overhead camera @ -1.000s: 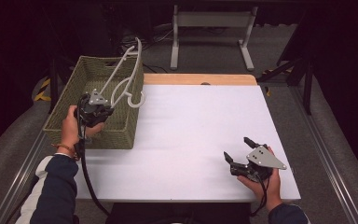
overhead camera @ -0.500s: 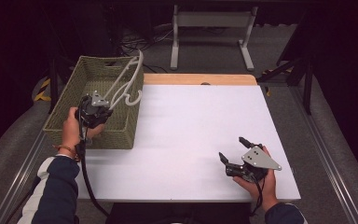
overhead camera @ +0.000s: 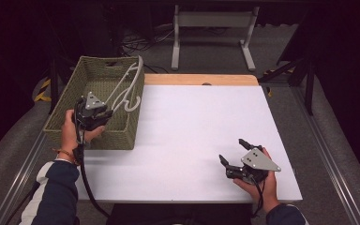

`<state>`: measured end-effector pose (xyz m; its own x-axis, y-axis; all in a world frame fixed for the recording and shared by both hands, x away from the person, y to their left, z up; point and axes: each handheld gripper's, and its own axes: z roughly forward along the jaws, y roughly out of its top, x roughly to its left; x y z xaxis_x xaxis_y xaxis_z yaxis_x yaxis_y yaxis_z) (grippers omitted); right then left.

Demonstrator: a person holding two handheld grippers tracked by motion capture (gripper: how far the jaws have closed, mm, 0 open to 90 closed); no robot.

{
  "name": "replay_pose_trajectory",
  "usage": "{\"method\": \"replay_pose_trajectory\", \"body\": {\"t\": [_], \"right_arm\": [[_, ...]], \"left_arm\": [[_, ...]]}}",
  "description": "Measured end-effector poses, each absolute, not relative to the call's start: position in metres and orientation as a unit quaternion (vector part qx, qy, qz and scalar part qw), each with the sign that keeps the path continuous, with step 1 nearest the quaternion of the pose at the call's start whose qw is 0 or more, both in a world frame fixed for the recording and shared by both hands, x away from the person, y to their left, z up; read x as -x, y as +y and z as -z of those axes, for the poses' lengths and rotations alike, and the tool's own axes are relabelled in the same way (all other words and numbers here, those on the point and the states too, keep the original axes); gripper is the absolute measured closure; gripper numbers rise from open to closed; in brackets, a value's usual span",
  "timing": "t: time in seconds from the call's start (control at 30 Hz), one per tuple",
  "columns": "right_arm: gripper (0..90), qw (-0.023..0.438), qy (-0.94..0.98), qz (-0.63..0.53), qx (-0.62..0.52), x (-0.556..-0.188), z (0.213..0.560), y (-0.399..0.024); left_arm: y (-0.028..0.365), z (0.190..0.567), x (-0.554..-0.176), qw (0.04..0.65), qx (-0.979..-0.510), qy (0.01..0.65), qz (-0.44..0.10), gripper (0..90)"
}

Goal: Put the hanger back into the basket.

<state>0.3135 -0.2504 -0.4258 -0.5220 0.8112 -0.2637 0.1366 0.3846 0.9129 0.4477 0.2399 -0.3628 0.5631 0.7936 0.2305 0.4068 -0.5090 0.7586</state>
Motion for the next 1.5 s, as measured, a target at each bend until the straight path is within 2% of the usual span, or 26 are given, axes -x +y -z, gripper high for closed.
{"method": "replay_pose_trajectory", "body": {"t": [0.23,0.3,0.37,0.43,0.63,0.73,1.03,1.23,1.5], "right_arm": [[15.7,0.37,0.745,-0.454,-0.319,-0.313,0.426,-0.251],[15.7,0.37,0.745,-0.453,-0.32,-0.313,0.426,-0.252],[15.7,0.37,0.745,-0.452,-0.32,-0.314,0.426,-0.252],[15.7,0.371,0.744,-0.453,-0.321,-0.314,0.426,-0.252],[15.8,0.371,0.744,-0.452,-0.322,-0.315,0.425,-0.252],[15.8,0.371,0.744,-0.452,-0.324,-0.315,0.425,-0.252],[15.8,0.371,0.744,-0.451,-0.324,-0.316,0.426,-0.251],[15.8,0.371,0.743,-0.451,-0.327,-0.316,0.426,-0.251],[15.7,0.37,0.742,-0.451,-0.329,-0.318,0.426,-0.252]], "left_arm": [[0.231,0.357,-0.438,0.371,-0.807,0.343,-0.305,54.7],[0.227,0.355,-0.435,0.39,-0.801,0.338,-0.303,44.4],[0.224,0.353,-0.433,0.399,-0.8,0.332,-0.303,38.9],[0.22,0.353,-0.429,0.413,-0.796,0.326,-0.299,29.5],[0.213,0.351,-0.416,0.469,-0.776,0.298,-0.297,12.3],[0.21,0.35,-0.412,0.484,-0.77,0.288,-0.3,9.1],[0.202,0.353,-0.403,0.509,-0.759,0.266,-0.307,7.0],[0.2,0.352,-0.394,0.55,-0.741,0.25,-0.292,6.4],[0.181,0.352,-0.383,0.553,-0.75,0.221,-0.289,6.3]]}}
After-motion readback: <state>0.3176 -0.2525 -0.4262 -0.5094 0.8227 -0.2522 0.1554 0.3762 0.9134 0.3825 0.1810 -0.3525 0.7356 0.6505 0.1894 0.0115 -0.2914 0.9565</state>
